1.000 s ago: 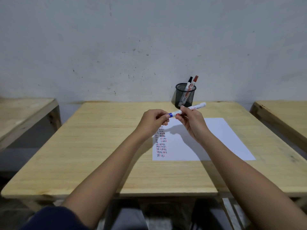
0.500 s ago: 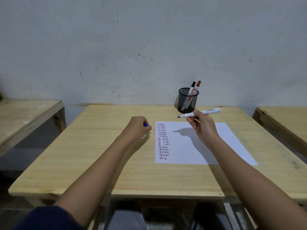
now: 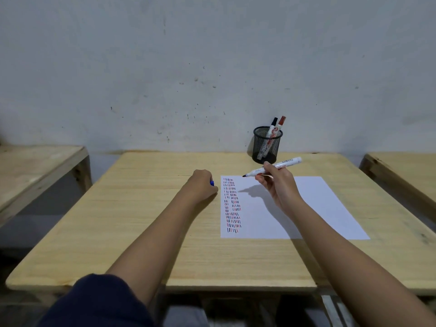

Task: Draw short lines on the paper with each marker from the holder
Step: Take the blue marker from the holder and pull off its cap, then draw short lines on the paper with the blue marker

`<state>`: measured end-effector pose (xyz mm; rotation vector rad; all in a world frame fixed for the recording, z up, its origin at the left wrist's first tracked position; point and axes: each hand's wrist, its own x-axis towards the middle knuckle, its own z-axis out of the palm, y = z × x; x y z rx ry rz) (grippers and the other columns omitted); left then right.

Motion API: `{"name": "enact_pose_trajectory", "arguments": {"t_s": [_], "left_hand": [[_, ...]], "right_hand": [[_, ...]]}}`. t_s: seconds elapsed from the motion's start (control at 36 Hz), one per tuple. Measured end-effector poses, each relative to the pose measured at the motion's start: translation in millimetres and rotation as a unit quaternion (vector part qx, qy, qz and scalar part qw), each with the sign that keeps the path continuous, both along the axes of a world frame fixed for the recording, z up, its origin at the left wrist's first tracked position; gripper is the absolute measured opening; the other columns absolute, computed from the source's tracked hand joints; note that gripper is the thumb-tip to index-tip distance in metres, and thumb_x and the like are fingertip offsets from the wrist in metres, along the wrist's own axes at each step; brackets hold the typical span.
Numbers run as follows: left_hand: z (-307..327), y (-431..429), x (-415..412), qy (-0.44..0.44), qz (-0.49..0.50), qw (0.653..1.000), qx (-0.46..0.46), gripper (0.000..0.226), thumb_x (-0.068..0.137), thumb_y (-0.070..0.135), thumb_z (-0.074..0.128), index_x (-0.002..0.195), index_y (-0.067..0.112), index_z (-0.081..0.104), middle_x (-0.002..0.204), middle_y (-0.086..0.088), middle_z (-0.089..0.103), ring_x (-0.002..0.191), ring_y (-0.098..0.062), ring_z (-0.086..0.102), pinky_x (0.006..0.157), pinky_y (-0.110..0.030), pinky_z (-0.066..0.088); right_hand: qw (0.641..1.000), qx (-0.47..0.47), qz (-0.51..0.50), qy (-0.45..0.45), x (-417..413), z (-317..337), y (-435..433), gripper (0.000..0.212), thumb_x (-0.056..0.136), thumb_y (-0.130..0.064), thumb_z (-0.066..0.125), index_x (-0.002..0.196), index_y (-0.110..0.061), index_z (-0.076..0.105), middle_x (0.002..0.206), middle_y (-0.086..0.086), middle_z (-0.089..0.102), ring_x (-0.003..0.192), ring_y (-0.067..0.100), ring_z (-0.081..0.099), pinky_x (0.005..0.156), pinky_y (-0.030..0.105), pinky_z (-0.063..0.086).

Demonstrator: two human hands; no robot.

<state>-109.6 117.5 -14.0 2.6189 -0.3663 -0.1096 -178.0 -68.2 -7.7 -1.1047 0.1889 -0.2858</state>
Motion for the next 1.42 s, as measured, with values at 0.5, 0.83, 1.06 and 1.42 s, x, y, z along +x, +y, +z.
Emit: {"name": "enact_pose_trajectory", "arguments": {"t_s": [0.5, 0.83, 1.06, 1.42], "left_hand": [[-28, 34, -79, -0.036, -0.159, 0.979, -0.119, 0.035, 0.087, 0.032, 0.062, 0.117, 0.014, 0.059, 0.114, 0.002, 0.056, 0.107, -0.012, 0.052, 0.087, -0.02, 0.037], [-44, 34, -83, -0.066, -0.163, 0.981, -0.086, 0.045, 0.09, 0.039, 0.053, 0.132, 0.021, 0.053, 0.145, 0.001, 0.043, 0.134, -0.012, 0.04, 0.109, -0.03, 0.034], [-47, 35, -83, -0.065, -0.153, 0.983, -0.078, 0.047, 0.089, 0.044, 0.051, 0.133, 0.026, 0.052, 0.147, 0.004, 0.04, 0.135, -0.009, 0.036, 0.108, -0.031, 0.035], [-43, 35, -86, -0.059, -0.151, 0.985, -0.068, 0.047, 0.09, 0.043, 0.05, 0.135, 0.027, 0.05, 0.149, 0.005, 0.038, 0.137, -0.01, 0.033, 0.107, -0.029, 0.031]], "right_hand": [[0.991, -0.128, 0.03, -0.015, -46, -24, 28, 0.02, 0.08, 0.001, 0.067, 0.079, -0.009, 0.049, 0.065, 0.008, 0.053, 0.053, 0.008, 0.056, 0.051, 0.014, 0.047], [0.961, -0.27, -0.009, 0.051, -62, -26, 47, 0.023, 0.079, -0.007, 0.058, 0.06, -0.013, 0.047, 0.049, 0.003, 0.053, 0.04, 0.011, 0.049, 0.046, 0.023, 0.041], [0.949, -0.312, 0.01, 0.04, -68, -24, 57, 0.014, 0.086, -0.001, 0.049, 0.076, -0.007, 0.041, 0.055, 0.005, 0.044, 0.032, 0.001, 0.042, 0.034, 0.012, 0.035], [0.942, -0.331, 0.032, 0.046, -68, -23, 57, 0.028, 0.089, -0.004, 0.049, 0.067, -0.017, 0.039, 0.061, -0.003, 0.048, 0.034, -0.002, 0.05, 0.036, 0.01, 0.036]]}}
